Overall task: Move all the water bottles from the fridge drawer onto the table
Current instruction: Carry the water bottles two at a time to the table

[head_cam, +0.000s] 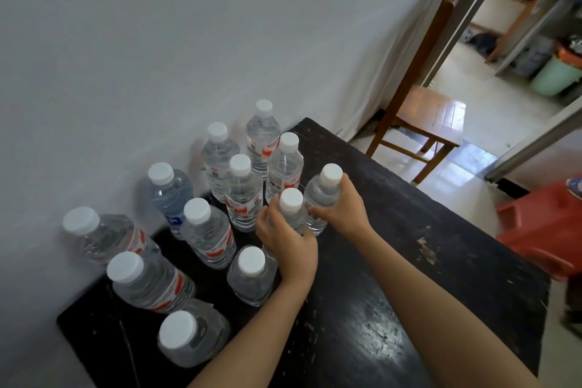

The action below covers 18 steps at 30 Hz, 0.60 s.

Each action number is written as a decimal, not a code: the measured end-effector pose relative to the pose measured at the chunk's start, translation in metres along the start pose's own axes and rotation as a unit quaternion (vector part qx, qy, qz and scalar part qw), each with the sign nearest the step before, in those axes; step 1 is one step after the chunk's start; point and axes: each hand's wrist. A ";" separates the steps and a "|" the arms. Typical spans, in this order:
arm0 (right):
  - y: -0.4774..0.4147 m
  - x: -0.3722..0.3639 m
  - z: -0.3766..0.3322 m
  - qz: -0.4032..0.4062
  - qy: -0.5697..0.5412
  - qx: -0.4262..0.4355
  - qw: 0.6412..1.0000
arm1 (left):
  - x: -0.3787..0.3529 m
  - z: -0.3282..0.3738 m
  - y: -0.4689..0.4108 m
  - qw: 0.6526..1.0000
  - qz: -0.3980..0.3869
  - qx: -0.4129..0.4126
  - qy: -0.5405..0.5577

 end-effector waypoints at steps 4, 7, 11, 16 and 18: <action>0.006 0.005 -0.009 -0.028 0.017 -0.019 0.999 | 0.000 0.004 0.009 0.999 -0.030 0.025 0.014; 0.014 0.011 -0.013 -0.053 0.031 -0.030 0.998 | 0.001 0.004 0.015 0.998 -0.049 0.034 0.021; 0.038 0.020 -0.010 -0.058 0.049 -0.062 0.995 | 0.002 0.004 0.013 0.995 -0.056 0.073 0.034; 0.065 0.032 -0.002 -0.058 0.060 -0.077 0.994 | 0.006 0.019 -0.003 0.991 -0.019 0.121 0.063; 0.074 0.034 0.000 -0.050 0.062 -0.081 0.994 | 0.008 0.026 -0.004 0.985 -0.009 0.156 0.072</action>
Point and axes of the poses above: each hand's wrist, its own y-axis away from the middle knuckle, its own x-axis out of the back of the hand, z = x × y, and after that the axes turned 7 degrees about -z, right-handed
